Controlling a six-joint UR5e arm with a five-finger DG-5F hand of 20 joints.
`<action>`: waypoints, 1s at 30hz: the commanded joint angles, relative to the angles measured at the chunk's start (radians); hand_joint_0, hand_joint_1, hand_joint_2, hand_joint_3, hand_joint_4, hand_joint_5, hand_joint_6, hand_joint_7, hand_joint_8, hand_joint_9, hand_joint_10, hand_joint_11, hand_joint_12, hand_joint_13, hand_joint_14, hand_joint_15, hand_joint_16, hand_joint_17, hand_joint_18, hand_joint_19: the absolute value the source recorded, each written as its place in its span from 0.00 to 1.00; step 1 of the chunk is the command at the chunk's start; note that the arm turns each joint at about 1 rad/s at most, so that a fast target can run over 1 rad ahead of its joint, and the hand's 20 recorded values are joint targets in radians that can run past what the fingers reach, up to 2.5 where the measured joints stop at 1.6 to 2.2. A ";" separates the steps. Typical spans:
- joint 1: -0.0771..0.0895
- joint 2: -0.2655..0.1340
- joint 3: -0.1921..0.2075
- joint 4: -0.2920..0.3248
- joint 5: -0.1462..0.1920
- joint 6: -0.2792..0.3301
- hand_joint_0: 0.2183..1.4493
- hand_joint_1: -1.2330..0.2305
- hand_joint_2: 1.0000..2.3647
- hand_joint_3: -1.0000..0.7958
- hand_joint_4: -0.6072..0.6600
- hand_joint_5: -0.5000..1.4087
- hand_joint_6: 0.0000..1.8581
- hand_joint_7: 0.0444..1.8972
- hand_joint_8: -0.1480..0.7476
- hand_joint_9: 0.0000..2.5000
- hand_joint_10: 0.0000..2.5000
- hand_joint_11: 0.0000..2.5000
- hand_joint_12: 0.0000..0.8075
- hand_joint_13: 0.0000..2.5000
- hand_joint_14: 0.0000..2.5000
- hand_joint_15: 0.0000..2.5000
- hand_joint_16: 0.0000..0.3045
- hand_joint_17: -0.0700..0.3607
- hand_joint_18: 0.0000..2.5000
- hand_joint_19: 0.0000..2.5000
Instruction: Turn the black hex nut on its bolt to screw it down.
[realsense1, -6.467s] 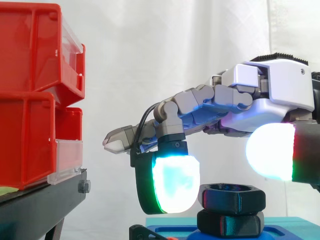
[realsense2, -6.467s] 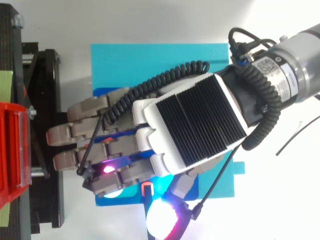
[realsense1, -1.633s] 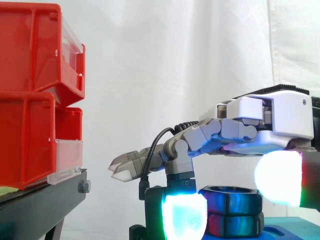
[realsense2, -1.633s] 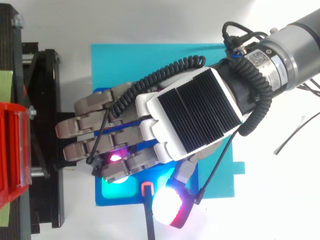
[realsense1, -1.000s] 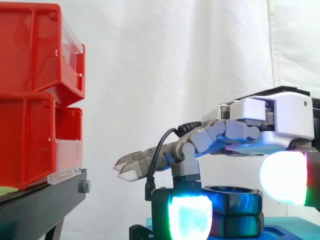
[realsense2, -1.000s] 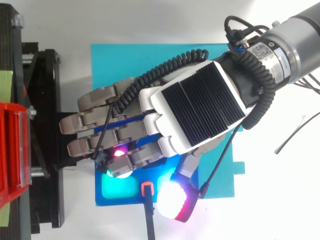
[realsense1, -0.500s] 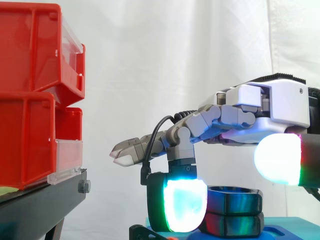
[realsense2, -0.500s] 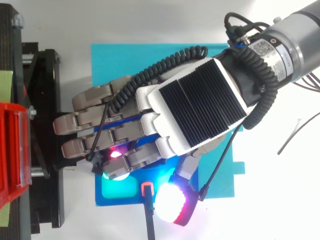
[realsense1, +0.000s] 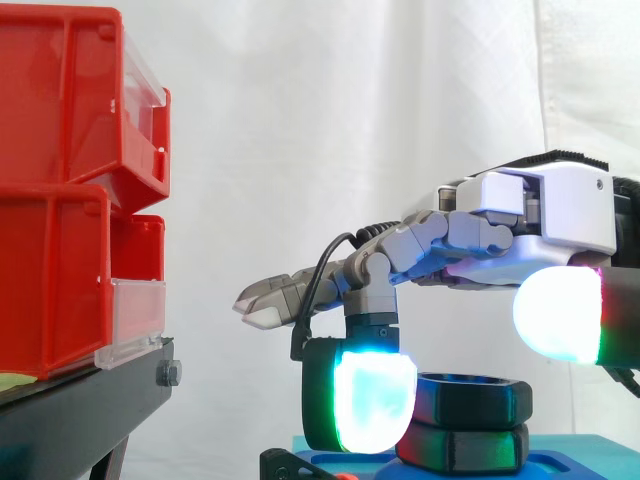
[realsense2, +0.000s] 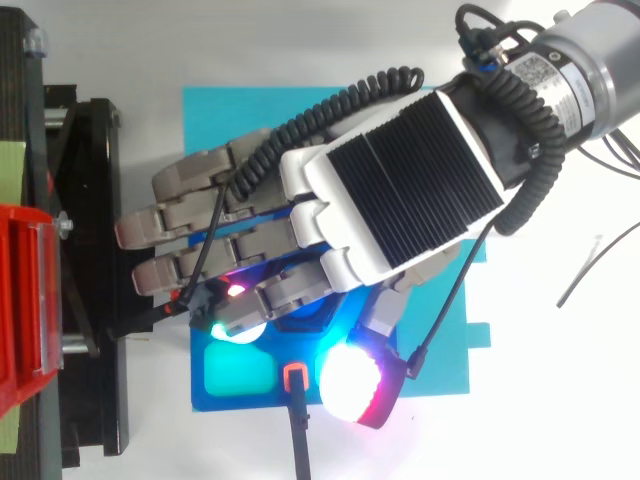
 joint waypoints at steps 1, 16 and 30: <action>-0.006 -0.001 0.000 0.001 -0.004 -0.001 0.21 0.68 0.00 0.28 0.58 0.20 0.39 0.53 0.38 0.15 0.00 0.00 0.41 0.12 0.00 0.00 0.17 0.44 0.09 0.13; -0.025 -0.001 0.000 0.004 -0.018 -0.001 0.21 0.68 0.00 0.28 0.58 0.20 0.39 0.54 0.39 0.16 0.00 0.00 0.41 0.12 0.00 0.00 0.18 0.44 0.10 0.13; -0.055 -0.001 0.000 0.026 -0.061 -0.001 0.21 0.68 0.00 0.28 0.59 0.20 0.39 0.54 0.39 0.15 0.00 0.00 0.41 0.12 0.00 0.00 0.18 0.44 0.10 0.13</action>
